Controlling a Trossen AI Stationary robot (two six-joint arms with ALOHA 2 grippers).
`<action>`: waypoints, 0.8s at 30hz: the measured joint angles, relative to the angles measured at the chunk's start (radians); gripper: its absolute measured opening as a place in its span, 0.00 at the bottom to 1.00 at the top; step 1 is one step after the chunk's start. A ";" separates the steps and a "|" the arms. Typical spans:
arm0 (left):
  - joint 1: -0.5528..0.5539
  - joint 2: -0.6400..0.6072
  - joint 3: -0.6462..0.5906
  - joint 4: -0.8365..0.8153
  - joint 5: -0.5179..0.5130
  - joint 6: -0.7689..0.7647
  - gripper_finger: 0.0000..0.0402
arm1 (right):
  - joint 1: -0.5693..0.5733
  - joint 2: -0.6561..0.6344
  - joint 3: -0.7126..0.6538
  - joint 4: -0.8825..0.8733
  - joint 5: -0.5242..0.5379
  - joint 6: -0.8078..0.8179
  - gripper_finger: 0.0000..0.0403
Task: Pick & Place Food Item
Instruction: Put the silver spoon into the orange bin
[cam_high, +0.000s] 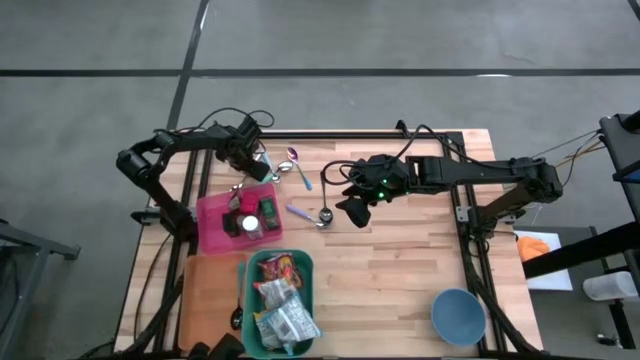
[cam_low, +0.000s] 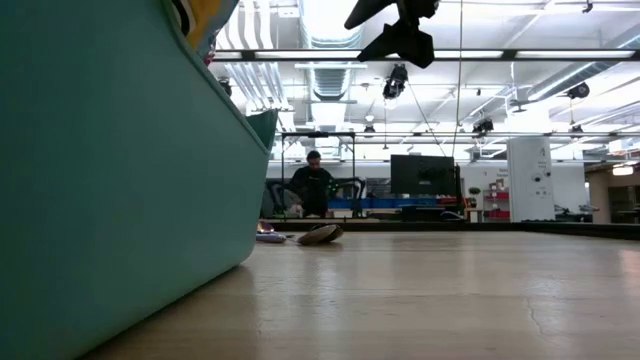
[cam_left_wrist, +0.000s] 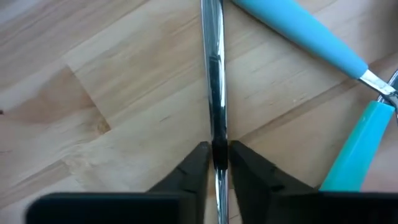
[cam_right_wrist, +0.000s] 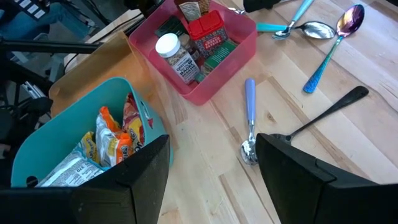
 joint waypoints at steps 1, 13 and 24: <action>0.000 0.000 0.000 0.000 0.000 0.000 0.13 | 0.000 0.000 0.000 0.000 0.000 0.000 0.58; -0.003 -0.002 0.000 0.000 -0.007 -0.001 0.02 | 0.000 0.000 0.000 0.000 -0.002 0.000 0.58; -0.003 -0.026 0.002 -0.018 -0.007 -0.001 0.01 | 0.000 0.000 0.000 0.000 -0.002 0.000 0.58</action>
